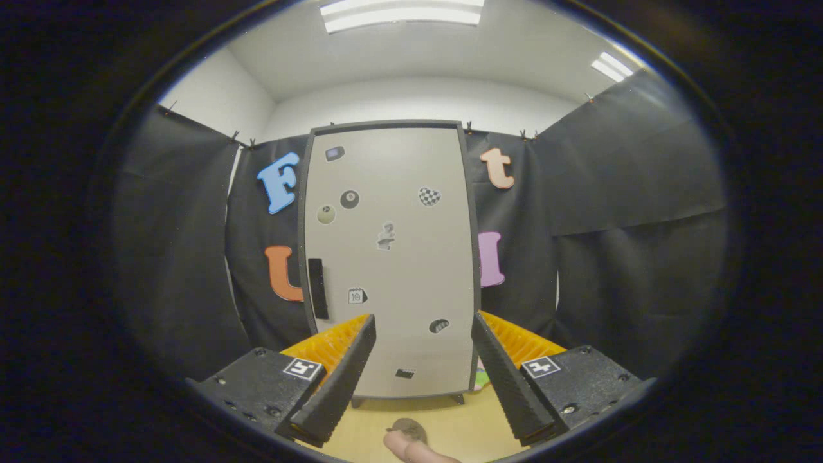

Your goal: Open the shoe cabinet door, grab the shoes and put them into the shoe cabinet, then close the shoe cabinet door.

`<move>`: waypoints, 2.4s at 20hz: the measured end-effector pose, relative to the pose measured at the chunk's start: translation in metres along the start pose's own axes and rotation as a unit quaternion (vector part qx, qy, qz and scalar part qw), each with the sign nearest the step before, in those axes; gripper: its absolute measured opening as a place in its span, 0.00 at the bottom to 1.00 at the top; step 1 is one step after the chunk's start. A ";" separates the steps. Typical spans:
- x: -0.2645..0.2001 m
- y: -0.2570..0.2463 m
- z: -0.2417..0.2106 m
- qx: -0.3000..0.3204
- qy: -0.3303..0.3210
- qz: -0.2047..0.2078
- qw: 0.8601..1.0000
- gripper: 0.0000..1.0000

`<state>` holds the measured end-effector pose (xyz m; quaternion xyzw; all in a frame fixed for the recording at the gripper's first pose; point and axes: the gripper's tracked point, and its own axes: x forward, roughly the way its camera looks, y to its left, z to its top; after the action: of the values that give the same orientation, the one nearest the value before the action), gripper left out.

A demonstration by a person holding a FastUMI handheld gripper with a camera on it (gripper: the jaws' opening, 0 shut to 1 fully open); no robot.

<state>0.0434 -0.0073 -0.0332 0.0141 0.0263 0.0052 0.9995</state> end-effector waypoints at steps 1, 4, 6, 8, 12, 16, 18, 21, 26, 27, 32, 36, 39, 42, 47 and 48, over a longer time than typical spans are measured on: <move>0.008 0.003 -0.002 -0.002 -0.003 0.006 1.000 0.98; 0.035 0.019 -0.004 -0.003 -0.015 0.027 1.000 0.98; 0.059 0.025 -0.005 -0.001 -0.019 0.031 0.999 0.98; 0.083 0.044 -0.009 -0.005 -0.011 0.047 0.999 0.97; 0.120 0.106 -0.014 -0.013 0.004 0.108 0.994 0.98; 0.154 0.162 -0.028 -0.046 0.016 0.141 0.989 0.98; 0.171 0.180 -0.038 -0.043 0.031 0.136 0.989 0.98; 0.200 0.194 -0.056 -0.032 0.054 0.115 0.991 0.97; 0.231 0.206 -0.063 -0.030 0.071 0.110 0.991 0.80; 0.234 0.203 -0.058 -0.027 0.066 0.103 0.992 0.74; 0.238 0.203 -0.053 -0.030 0.068 0.114 0.991 0.54; 0.233 0.205 -0.057 -0.029 0.089 0.143 0.985 0.33; 0.216 0.201 -0.056 -0.034 0.097 0.149 0.983 0.33; 0.188 0.200 -0.050 -0.030 0.098 0.176 0.979 0.33; 0.157 0.188 -0.047 -0.036 0.099 0.229 0.968 0.32; 0.149 0.184 -0.046 -0.038 0.099 0.236 0.966 0.32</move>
<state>0.1881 0.1795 -0.0821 -0.0189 0.1211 0.2429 0.9623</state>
